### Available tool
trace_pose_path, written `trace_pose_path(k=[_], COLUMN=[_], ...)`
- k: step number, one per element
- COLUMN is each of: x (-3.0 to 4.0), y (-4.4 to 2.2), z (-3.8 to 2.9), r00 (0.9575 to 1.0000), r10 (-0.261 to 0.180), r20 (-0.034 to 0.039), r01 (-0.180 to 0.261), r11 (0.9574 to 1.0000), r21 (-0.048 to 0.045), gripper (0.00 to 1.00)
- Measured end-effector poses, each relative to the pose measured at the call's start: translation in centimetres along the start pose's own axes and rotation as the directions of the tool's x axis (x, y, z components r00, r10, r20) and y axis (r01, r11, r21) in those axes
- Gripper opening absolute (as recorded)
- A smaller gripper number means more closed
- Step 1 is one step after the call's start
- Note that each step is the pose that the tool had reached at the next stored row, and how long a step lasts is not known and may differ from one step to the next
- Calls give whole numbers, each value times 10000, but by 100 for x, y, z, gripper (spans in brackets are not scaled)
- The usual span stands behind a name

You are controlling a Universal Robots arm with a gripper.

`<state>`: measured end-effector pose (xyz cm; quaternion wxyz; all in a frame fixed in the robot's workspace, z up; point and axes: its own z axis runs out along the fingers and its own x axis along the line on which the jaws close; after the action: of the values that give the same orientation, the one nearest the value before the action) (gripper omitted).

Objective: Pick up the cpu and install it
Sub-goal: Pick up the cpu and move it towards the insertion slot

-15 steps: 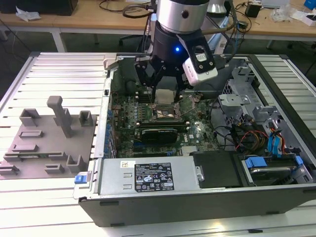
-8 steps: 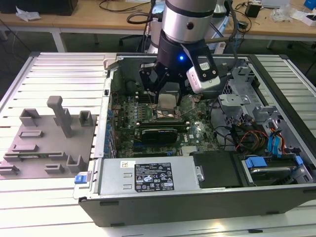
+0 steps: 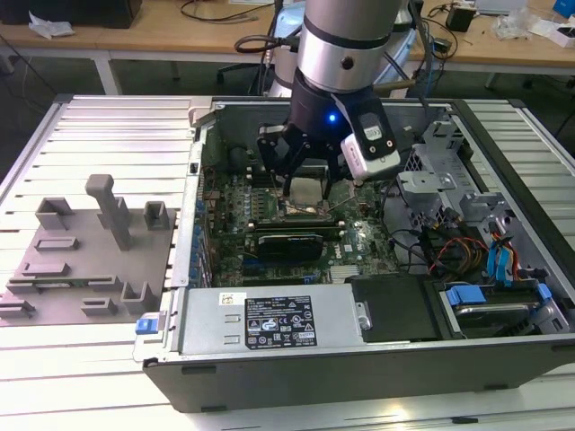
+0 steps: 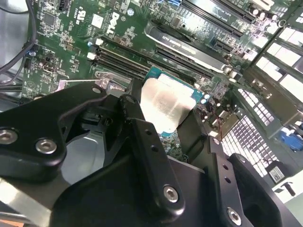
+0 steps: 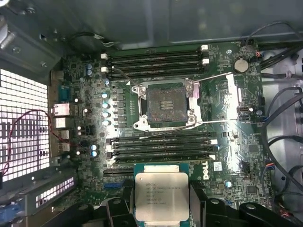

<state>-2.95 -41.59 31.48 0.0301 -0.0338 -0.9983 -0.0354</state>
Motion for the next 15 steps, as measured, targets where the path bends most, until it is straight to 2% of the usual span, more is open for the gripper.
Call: trace_pose_path(k=[9,15], x=[-44,-70], y=[-5,-10], z=[105,244], r00=[10000,10000], r10=[1,0], r20=[-9,-10], r01=[-1,0], r11=[10000,10000], r21=[-1,2], gripper=[55,55])
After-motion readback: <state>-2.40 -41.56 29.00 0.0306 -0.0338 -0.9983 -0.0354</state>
